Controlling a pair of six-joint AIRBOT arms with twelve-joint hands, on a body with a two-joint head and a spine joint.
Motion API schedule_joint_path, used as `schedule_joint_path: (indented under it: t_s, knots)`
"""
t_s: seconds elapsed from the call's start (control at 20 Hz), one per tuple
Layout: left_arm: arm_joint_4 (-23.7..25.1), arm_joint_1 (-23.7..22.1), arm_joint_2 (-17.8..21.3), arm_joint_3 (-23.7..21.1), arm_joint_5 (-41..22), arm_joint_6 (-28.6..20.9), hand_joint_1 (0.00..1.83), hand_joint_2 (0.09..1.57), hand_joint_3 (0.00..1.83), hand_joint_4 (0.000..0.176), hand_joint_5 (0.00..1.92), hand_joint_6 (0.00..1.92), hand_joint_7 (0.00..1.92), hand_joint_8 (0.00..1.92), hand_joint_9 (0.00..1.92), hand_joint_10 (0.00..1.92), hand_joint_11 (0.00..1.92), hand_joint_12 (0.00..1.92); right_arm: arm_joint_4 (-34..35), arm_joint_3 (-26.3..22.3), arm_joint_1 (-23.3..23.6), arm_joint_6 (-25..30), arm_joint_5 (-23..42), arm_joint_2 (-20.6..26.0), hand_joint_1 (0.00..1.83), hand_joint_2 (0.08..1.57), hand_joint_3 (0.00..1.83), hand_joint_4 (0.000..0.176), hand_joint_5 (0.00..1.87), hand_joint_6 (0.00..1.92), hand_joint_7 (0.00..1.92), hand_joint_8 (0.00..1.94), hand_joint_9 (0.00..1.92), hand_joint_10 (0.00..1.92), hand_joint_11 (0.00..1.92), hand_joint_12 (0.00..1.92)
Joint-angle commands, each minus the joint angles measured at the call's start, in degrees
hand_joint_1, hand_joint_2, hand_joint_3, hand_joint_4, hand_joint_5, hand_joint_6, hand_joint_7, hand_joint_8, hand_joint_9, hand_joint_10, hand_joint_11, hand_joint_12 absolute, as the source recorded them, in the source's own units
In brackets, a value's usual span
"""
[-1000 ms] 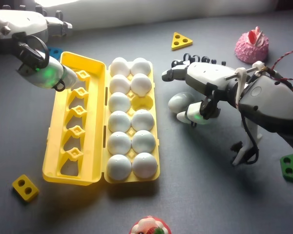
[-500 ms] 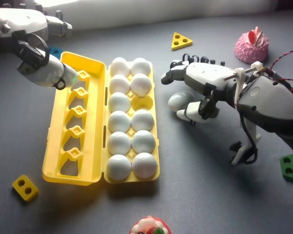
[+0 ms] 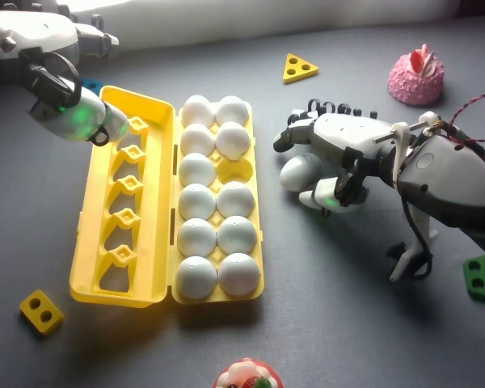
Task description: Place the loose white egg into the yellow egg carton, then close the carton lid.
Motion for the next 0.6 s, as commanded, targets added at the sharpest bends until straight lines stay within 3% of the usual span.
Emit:
schedule_joint_path:
  t_s: [0.0,0.05,0.5,0.55]
  knots:
    - [3.1,-0.9,0.3,0.4,1.2,0.0,0.59,1.21,0.0,0.061,0.13,0.01,0.11,0.01,0.2,0.01,0.0,0.73,-2.3,0.2,0.4,0.2,3.5,0.2,1.29,1.16,0.0,0.0,0.34,0.36,0.0,0.0,0.0,0.0,0.0,0.0]
    - [3.1,-1.0,0.3,0.4,1.1,0.0,0.58,1.21,0.0,0.056,0.13,0.0,0.11,0.0,0.2,0.01,0.0,0.73,-2.3,0.2,0.4,0.2,3.5,0.2,1.29,1.16,0.0,0.0,0.34,0.37,0.0,0.0,0.0,0.0,0.0,0.0]
    - [3.1,-1.3,0.3,0.5,0.8,0.0,0.57,1.21,0.0,0.069,0.09,0.0,0.09,0.0,0.17,0.0,0.0,0.71,-2.3,0.1,1.1,0.2,2.6,0.1,1.27,1.16,0.0,0.0,0.36,0.52,0.0,0.0,0.0,0.0,0.0,0.0]
    - [3.1,-1.3,0.3,0.5,0.8,0.0,0.56,1.22,0.0,0.063,0.12,0.01,0.11,0.0,0.19,0.0,0.0,0.74,-2.3,0.1,1.1,0.2,2.6,0.1,1.27,1.17,0.0,0.0,0.36,0.53,0.0,0.0,0.0,0.0,0.0,0.0]
